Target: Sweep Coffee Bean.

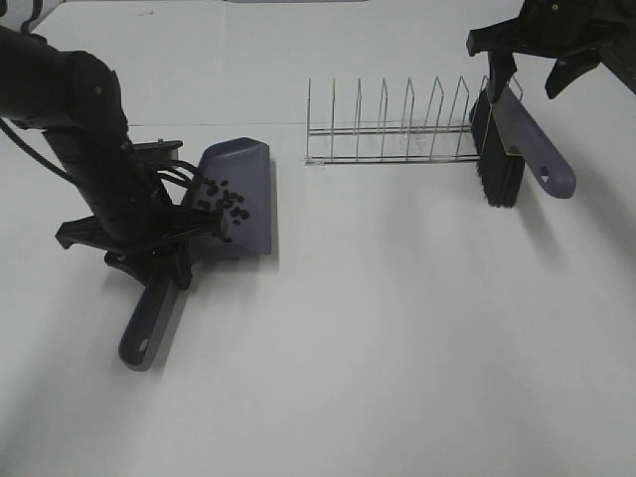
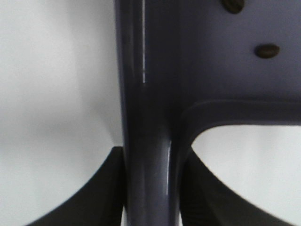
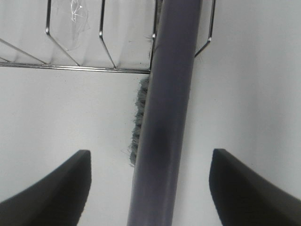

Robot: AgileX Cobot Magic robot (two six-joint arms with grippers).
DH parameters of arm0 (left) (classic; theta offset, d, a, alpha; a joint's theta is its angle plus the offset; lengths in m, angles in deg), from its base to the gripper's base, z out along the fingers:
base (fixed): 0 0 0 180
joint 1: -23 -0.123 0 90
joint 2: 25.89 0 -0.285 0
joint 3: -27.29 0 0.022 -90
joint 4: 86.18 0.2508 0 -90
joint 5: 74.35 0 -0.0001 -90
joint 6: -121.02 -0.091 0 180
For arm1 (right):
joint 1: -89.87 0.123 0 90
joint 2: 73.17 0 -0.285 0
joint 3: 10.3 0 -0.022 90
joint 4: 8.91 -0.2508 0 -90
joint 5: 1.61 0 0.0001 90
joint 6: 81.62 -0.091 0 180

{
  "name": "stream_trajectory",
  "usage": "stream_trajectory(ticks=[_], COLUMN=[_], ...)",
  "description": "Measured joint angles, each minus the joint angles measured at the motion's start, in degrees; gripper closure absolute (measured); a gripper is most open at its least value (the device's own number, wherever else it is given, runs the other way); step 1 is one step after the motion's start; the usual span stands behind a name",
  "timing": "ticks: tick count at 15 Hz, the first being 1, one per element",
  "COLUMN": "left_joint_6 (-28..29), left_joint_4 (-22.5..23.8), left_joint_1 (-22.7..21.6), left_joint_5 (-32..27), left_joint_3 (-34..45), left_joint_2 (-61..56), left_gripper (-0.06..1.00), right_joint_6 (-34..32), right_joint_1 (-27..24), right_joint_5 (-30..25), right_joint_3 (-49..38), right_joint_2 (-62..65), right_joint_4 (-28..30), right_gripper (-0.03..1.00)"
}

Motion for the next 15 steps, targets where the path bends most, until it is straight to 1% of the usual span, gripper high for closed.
stream_trajectory(ticks=[1, 2, 4, 5, 6, 8, 10, 11, 12, 14, 15], left_joint_6=[0.00, 0.00, -0.06, -0.17, -0.23, -0.46, -0.52, 0.40, 1.89, 4.47, 4.98], left_joint_4=[-0.06, -0.06, -0.11, -0.11, -0.11, -0.06, 1.78, 6.53, 9.45, 15.13, 16.84], left_joint_1=[0.00, 0.00, 0.00, 0.00, 0.00, 0.00, 0.00, 0.00, 0.00, 0.00, 0.00], left_joint_5=[-0.46, -0.63, -0.52, 0.06, 0.11, -0.63, -1.49, -3.67, -6.42, -14.44, -17.88], left_joint_3=[-0.06, -0.11, -0.11, -0.17, -0.63, -1.95, -3.09, -3.50, -3.55, -3.55, -3.55], left_joint_2=[0.00, 0.00, 0.00, 0.00, 0.00, -0.23, -3.38, -10.08, -14.50, -23.61, -28.13], left_gripper=[0.66, 0.60, 0.39, 0.31, 0.28, 0.27, 0.27, 0.27, 0.27, 0.26, 0.26], right_joint_6=[0.00, 0.00, 0.00, 0.00, 0.00, 0.00, 0.40, 1.32, 2.18, 3.27, 3.27], right_joint_1=[0.00, 0.00, 0.00, 0.00, 0.00, 0.00, 0.00, 0.00, 0.00, 0.06, 0.06], right_joint_5=[-0.06, -0.06, -0.11, -0.11, -0.11, -0.11, -0.11, -0.11, -0.11, -0.06, -0.06], right_joint_3=[0.00, 0.00, 0.00, 0.00, -0.06, -1.09, -5.10, -11.75, -15.70, -26.01, -31.05], right_joint_2=[0.00, 0.00, 0.74, 1.49, 2.58, 4.53, 9.11, 14.27, 17.53, 24.64, 28.19], right_joint_4=[-0.06, -0.11, -0.11, -0.11, -0.11, -0.63, -1.43, -2.52, -2.52, -2.06, -2.01], right_gripper=[0.31, 0.31, 0.31, 0.31, 0.31, 0.31, 0.31, 0.31, 0.31, 0.31, 0.31])
